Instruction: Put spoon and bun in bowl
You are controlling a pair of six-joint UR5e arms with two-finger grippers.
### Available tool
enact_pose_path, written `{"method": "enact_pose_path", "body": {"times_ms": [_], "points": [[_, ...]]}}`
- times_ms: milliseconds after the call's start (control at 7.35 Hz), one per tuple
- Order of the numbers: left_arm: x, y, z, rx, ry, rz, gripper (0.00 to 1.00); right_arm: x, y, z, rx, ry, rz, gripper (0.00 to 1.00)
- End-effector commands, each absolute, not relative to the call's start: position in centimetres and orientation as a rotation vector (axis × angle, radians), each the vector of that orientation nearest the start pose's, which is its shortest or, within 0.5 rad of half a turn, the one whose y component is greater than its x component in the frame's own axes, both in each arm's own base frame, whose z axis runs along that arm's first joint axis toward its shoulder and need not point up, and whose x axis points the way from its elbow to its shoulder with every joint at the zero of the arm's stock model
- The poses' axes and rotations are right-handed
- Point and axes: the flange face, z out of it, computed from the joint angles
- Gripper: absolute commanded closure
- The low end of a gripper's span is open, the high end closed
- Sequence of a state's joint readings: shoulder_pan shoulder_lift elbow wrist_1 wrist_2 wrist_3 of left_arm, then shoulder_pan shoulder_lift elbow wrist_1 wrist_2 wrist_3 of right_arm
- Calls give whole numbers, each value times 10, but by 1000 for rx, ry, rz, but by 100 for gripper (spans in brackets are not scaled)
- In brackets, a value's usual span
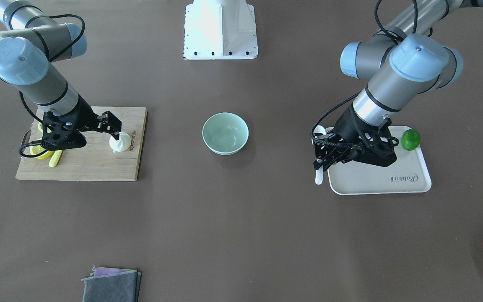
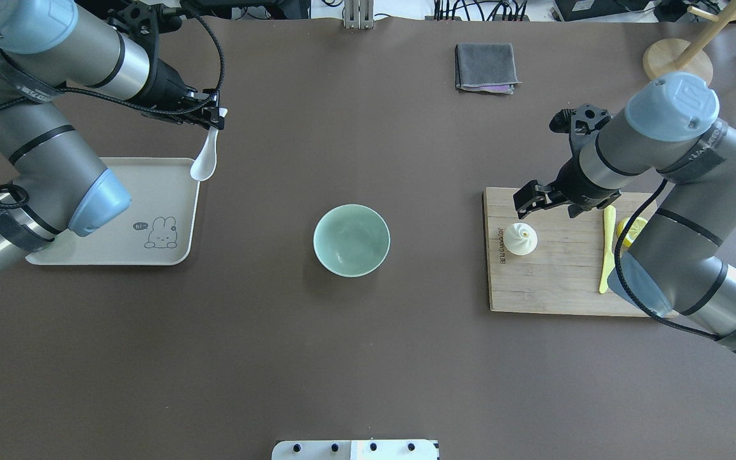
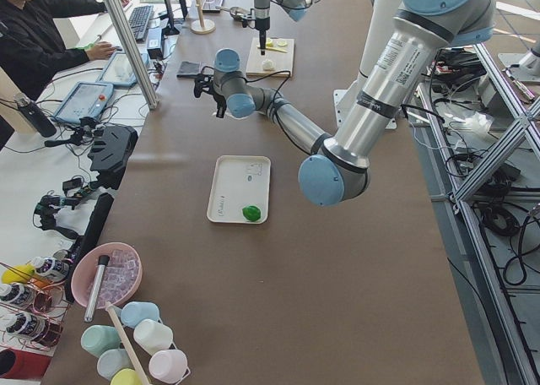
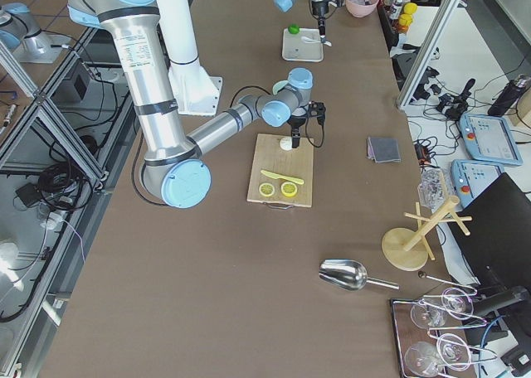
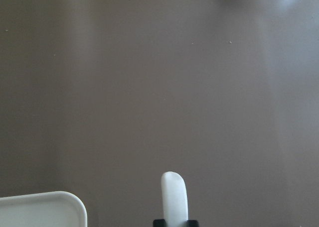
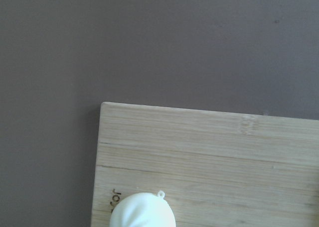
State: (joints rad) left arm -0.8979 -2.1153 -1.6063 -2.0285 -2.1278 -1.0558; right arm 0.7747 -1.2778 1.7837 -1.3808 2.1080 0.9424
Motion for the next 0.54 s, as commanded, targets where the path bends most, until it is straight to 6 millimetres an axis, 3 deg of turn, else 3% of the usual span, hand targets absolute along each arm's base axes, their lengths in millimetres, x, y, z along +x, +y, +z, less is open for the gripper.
{"method": "enact_pose_path", "body": {"times_ms": [0, 408], "points": [[363, -573, 255, 256, 1114, -75, 100, -395, -466, 379, 56, -829, -71, 10], [364, -572, 255, 258, 1116, -69, 100, -414, -452, 388, 33, -806, -71, 37]]}}
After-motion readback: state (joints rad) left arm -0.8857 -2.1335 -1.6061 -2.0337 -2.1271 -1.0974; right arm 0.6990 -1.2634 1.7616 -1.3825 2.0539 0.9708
